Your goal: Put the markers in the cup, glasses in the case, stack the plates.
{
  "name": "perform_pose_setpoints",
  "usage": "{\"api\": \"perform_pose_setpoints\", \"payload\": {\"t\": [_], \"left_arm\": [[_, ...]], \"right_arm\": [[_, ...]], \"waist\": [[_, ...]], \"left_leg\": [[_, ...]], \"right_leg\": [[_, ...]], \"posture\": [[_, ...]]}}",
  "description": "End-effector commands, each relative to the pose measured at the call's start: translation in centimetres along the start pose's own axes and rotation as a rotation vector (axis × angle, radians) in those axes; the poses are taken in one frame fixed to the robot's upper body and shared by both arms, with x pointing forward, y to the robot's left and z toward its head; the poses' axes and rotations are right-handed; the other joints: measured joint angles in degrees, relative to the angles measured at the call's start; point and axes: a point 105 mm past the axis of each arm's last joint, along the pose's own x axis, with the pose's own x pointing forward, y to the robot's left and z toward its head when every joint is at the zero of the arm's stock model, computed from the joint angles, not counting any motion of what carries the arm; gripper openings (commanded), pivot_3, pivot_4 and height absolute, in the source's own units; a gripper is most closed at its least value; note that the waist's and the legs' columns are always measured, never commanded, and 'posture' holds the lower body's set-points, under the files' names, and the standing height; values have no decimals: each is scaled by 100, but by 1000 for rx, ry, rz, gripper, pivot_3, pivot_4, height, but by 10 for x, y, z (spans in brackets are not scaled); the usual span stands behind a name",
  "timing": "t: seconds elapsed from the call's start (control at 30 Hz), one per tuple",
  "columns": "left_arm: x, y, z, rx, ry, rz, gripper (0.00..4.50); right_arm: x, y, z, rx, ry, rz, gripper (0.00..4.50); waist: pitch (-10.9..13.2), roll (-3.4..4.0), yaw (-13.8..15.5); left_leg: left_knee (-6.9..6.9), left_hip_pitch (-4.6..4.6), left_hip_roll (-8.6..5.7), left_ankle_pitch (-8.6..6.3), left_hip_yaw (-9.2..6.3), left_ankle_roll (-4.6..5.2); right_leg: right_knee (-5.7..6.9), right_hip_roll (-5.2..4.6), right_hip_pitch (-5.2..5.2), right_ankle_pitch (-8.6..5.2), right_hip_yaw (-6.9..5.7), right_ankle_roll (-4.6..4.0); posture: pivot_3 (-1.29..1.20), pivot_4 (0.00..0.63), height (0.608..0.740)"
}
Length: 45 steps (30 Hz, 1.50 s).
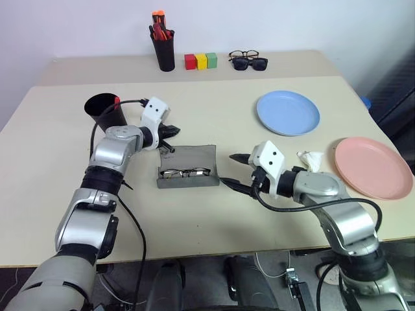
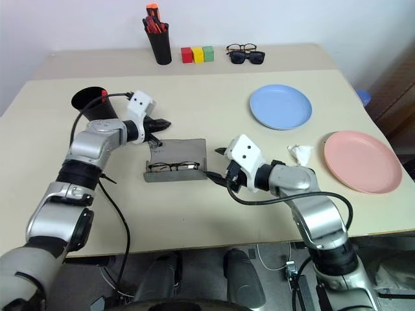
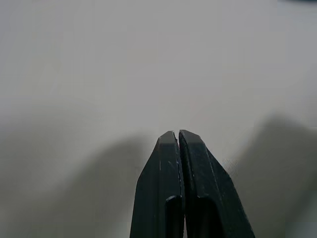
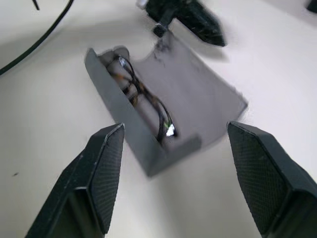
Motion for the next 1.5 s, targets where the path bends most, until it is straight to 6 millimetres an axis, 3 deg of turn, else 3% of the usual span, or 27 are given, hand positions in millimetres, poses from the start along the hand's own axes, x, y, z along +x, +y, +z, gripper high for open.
{"api": "perform_pose_setpoints", "payload": {"t": [0.03,0.37,0.63,0.77,0.87,0.93,1.0,1.07,1.23,1.33,1.5], "left_arm": [[-7,-7,7,44,22,-103,54],[-35,-33,-10,92,41,-261,54],[-72,-56,-24,184,51,-306,54],[-93,-70,-40,225,100,-319,54],[-101,-72,-45,273,83,-284,54],[-103,-72,-39,264,25,-260,54],[-104,-73,-15,267,-171,-208,54],[-107,-79,-6,235,-261,-205,54],[-105,-92,-9,198,-288,-214,54],[-105,-95,-9,181,-302,-202,54],[-107,-96,-14,175,-292,-182,0]], "right_arm": [[-7,-1,10,-14,-29,-50,3331],[-2,-19,14,-5,-39,-104,3331],[2,-33,10,-12,-24,-133,3331],[2,-60,4,-4,19,-240,3331],[0,-90,-3,-1,72,-357,3331],[-1,-108,-10,-32,124,-426,3331],[0,-137,-26,-175,242,-514,3331],[4,-161,-36,-241,313,-575,3331],[14,-190,-53,-304,400,-609,3331],[17,-198,-62,-285,436,-602,3331],[19,-203,-59,-305,420,-592,975]], "waist": [[0,0,-11],[-1,1,-2],[-1,3,2],[0,2,-2],[1,3,2],[1,3,7],[2,4,27],[2,3,14],[3,5,-14],[3,5,-27],[3,5,-10]], "left_leg": [[-1,2,0,0,0,0],[-2,3,2,0,1,0],[-2,7,3,0,2,0],[-4,6,3,0,5,0],[-4,6,4,0,4,0],[-2,6,2,0,8,0],[-3,4,2,0,6,0],[1,1,2,0,9,0],[-11,6,3,0,10,0],[-12,5,2,0,10,0],[-7,5,2,1,11,-1]], "right_leg": [[0,1,0,0,0,0],[1,-2,1,-1,2,-1],[6,-1,1,-1,5,-2],[4,-4,1,-1,6,-2],[4,-3,0,-2,5,-3],[1,-7,0,-2,6,-3],[-1,-7,0,-2,4,-3],[-5,-8,0,-1,4,-3],[-5,-6,-1,-1,7,-2],[-6,-7,-3,0,8,-2],[-5,-8,0,1,9,-2]], "posture": [[0,150,740],[0,150,740],[0,150,740],[0,150,740],[0,150,740],[0,150,740],[0,150,740],[0,150,740],[0,150,740],[0,150,740],[0,150,740]]}}
